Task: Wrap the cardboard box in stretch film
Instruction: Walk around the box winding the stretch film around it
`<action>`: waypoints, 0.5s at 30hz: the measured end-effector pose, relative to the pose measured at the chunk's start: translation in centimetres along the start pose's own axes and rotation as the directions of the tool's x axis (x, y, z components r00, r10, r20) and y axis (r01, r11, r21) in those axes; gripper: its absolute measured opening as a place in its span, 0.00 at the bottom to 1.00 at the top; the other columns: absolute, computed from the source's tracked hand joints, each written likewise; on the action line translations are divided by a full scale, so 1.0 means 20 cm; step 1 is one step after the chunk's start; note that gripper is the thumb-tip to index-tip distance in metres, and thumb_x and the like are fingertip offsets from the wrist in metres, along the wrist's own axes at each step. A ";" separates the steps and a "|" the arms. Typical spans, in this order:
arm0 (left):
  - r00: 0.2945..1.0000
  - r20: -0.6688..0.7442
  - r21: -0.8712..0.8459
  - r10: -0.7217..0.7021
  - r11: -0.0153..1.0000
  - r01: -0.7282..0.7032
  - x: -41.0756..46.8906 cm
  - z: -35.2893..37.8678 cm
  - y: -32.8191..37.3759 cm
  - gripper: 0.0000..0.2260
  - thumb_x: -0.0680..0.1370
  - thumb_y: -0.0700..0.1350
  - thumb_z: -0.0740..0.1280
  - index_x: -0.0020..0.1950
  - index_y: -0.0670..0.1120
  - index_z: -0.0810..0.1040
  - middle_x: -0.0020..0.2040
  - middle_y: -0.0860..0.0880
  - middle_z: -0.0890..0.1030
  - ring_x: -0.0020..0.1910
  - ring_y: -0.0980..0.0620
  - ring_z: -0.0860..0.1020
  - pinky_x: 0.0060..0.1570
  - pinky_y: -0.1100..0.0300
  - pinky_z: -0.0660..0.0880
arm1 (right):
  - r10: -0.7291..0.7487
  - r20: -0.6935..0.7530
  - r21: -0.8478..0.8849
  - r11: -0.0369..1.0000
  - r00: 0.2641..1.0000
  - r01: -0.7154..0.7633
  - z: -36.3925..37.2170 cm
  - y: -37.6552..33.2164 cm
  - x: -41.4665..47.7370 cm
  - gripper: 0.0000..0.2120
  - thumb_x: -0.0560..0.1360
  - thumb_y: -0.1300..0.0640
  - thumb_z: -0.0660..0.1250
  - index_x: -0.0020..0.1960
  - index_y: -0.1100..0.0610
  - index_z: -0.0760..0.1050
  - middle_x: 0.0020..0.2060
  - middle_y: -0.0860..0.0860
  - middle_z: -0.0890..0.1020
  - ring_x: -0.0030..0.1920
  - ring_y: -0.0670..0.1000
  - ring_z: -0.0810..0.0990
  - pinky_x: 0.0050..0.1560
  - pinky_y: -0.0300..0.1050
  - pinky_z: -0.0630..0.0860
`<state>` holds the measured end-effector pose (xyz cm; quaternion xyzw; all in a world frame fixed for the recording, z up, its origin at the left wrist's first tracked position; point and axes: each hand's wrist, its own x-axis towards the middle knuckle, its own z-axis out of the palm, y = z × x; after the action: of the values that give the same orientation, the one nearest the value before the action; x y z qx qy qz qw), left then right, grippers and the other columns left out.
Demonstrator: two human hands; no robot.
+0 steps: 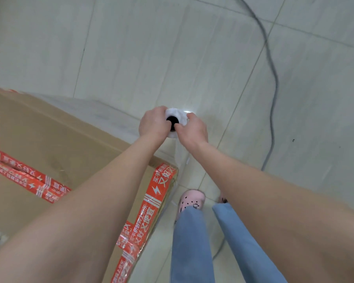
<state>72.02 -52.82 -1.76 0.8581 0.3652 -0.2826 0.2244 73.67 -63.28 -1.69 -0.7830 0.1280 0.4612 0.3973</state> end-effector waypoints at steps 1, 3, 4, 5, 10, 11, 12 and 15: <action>0.999 -0.013 0.046 0.036 0.998 -0.036 0.00 -0.01 0.01 0.09 0.72 0.37 0.62 0.48 0.43 0.79 0.47 0.41 0.82 0.48 0.40 0.79 0.39 0.57 0.68 | 0.004 0.001 -0.002 1.000 1.000 -0.004 0.01 0.00 0.01 0.14 0.75 0.56 0.62 0.60 0.56 0.72 0.54 0.56 0.79 0.52 0.57 0.78 0.47 0.47 0.75; 0.999 -0.010 0.074 0.044 0.996 -0.043 0.02 -0.01 0.02 0.07 0.71 0.36 0.61 0.44 0.42 0.79 0.45 0.40 0.82 0.46 0.40 0.78 0.37 0.57 0.67 | 0.010 0.012 -0.018 1.000 1.000 -0.010 0.01 -0.01 0.01 0.12 0.74 0.58 0.61 0.57 0.57 0.73 0.52 0.55 0.80 0.48 0.56 0.77 0.42 0.44 0.70; 0.999 -0.013 0.085 0.042 0.996 -0.041 0.02 -0.01 0.03 0.07 0.71 0.36 0.61 0.43 0.41 0.79 0.45 0.40 0.81 0.46 0.40 0.78 0.37 0.57 0.67 | 0.016 0.017 -0.026 1.000 1.000 -0.015 0.01 -0.01 0.02 0.11 0.74 0.59 0.60 0.56 0.57 0.73 0.51 0.55 0.80 0.46 0.55 0.76 0.40 0.43 0.68; 0.999 -0.009 0.093 0.038 0.995 -0.037 0.03 -0.02 0.03 0.07 0.71 0.35 0.61 0.43 0.41 0.79 0.44 0.40 0.81 0.45 0.40 0.78 0.37 0.57 0.67 | 0.020 0.024 -0.032 0.999 1.000 -0.020 0.01 -0.02 0.02 0.11 0.75 0.59 0.60 0.56 0.58 0.73 0.49 0.55 0.79 0.44 0.55 0.75 0.40 0.43 0.67; 0.999 0.017 0.119 0.039 0.992 -0.040 0.04 -0.01 0.03 0.07 0.71 0.36 0.62 0.45 0.40 0.78 0.45 0.40 0.81 0.46 0.40 0.77 0.38 0.56 0.67 | 0.036 0.030 -0.037 0.999 0.999 -0.035 0.00 -0.04 0.02 0.07 0.75 0.61 0.60 0.52 0.57 0.73 0.44 0.53 0.76 0.42 0.55 0.74 0.36 0.41 0.66; 0.999 0.028 0.141 0.041 0.989 -0.044 0.04 -0.01 0.03 0.07 0.72 0.36 0.62 0.46 0.41 0.78 0.47 0.40 0.81 0.46 0.40 0.77 0.38 0.56 0.67 | 0.036 0.027 -0.038 0.999 0.999 -0.035 0.00 -0.04 0.03 0.06 0.75 0.61 0.60 0.51 0.57 0.73 0.44 0.54 0.77 0.42 0.55 0.74 0.36 0.42 0.66; 0.998 0.038 0.173 0.044 0.984 -0.050 0.04 -0.02 0.03 0.07 0.73 0.37 0.61 0.48 0.41 0.77 0.49 0.40 0.80 0.47 0.40 0.77 0.38 0.56 0.67 | 0.039 0.028 -0.046 0.998 0.999 -0.037 0.00 -0.05 0.03 0.05 0.75 0.61 0.60 0.49 0.57 0.73 0.45 0.54 0.78 0.42 0.55 0.75 0.36 0.42 0.67; 0.991 0.061 0.258 0.120 0.957 -0.132 0.04 -0.02 0.04 0.15 0.76 0.39 0.61 0.62 0.45 0.74 0.56 0.44 0.79 0.54 0.43 0.77 0.42 0.55 0.69 | 0.049 0.051 -0.092 0.995 0.998 -0.044 0.00 -0.05 0.04 0.05 0.74 0.61 0.60 0.49 0.58 0.73 0.45 0.55 0.78 0.42 0.55 0.75 0.37 0.43 0.67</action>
<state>73.30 -52.63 -1.82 0.8951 0.2644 -0.3327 0.1352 74.71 -62.42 -1.83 -0.7845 0.1144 0.4963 0.3538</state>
